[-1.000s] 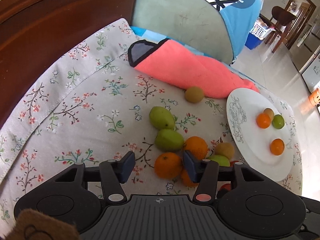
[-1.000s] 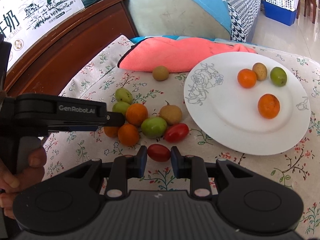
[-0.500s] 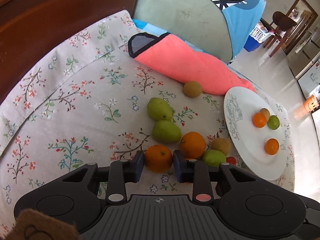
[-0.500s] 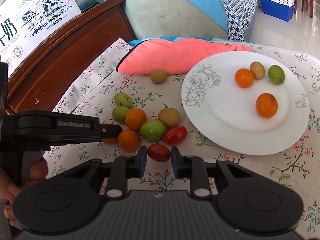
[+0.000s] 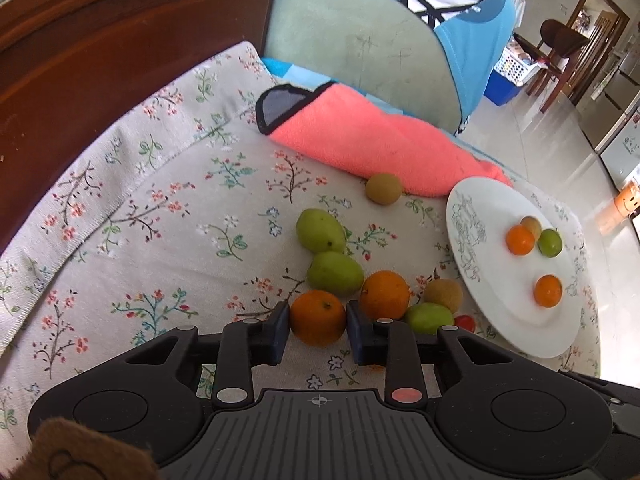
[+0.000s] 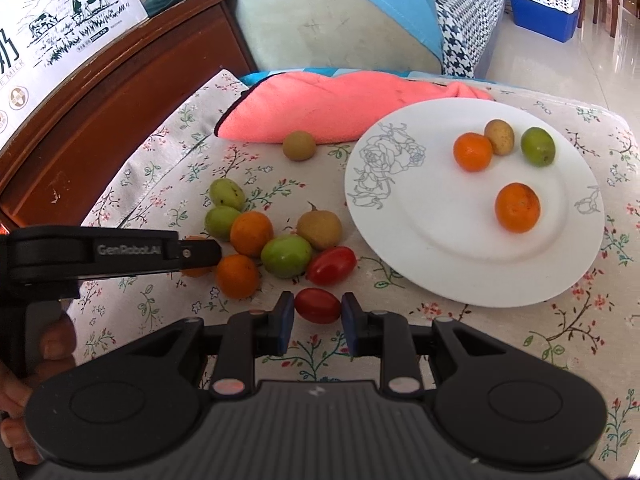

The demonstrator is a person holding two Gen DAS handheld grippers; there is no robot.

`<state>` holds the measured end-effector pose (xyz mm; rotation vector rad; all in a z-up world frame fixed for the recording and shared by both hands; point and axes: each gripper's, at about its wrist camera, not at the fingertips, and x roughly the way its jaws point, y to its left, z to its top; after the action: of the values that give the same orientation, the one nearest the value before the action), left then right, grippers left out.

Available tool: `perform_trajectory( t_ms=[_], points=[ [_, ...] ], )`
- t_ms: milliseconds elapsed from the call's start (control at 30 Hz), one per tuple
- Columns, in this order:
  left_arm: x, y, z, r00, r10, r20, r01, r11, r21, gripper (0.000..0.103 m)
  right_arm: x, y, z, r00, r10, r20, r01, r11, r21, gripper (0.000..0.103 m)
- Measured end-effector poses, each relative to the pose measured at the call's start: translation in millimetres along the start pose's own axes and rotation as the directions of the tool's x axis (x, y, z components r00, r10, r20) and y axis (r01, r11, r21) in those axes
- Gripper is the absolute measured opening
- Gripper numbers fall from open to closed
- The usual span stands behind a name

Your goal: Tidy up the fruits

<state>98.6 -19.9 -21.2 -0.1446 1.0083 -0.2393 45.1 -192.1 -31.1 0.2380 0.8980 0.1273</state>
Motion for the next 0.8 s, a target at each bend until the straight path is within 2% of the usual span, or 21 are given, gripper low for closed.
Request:
perform_trajectory(
  t_ms=[167,367,667,800],
  points=[
    [-13,-3,5,0.999,-0.007,0.048,0.007,1.0,0.003,0.028,-7,7,3,0.999,-0.022,0.037,0.024,0.999,-0.045,0.026],
    [-26,-16,9,0.992,0.004,0.124,-0.011,0.999,0.052,0.028,-19,16,10,0.985,-0.117,0.131,0.134,0.982,-0.132,0.026],
    [-28,-36,12,0.988,-0.015,0.155,0.001,0.996,0.085,0.028,-30,4,19,0.981,-0.123,0.147,0.137,0.987,-0.087,0.026],
    [-30,-48,14,0.984,-0.046,0.17,0.027,0.993,0.113,0.028,-39,-14,31,0.987,-0.064,0.149,0.064,0.998,0.006,0.026]
  ],
)
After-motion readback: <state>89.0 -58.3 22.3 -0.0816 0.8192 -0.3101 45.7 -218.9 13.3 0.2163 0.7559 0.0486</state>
